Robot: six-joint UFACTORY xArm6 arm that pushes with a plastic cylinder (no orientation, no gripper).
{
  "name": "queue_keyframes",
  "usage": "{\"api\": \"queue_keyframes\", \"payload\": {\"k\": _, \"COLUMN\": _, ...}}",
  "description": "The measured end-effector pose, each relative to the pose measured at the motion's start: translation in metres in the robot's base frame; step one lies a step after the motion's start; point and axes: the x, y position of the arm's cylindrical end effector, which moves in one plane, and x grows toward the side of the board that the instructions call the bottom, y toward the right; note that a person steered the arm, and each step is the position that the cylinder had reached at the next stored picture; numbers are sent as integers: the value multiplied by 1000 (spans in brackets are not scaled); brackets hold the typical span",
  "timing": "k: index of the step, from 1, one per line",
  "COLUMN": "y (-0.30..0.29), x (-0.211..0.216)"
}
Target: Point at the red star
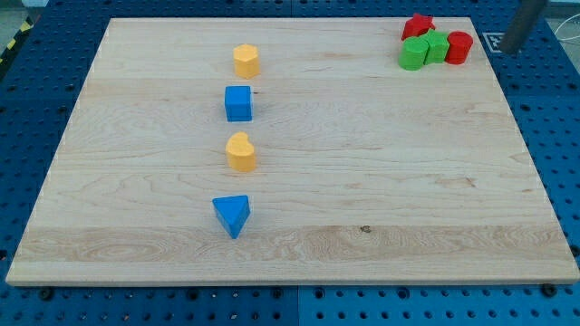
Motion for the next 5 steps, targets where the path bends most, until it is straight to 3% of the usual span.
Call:
{"api": "queue_keyframes", "payload": {"k": 2, "y": -66, "x": -44}}
{"api": "queue_keyframes", "payload": {"k": 5, "y": -108, "x": -18}}
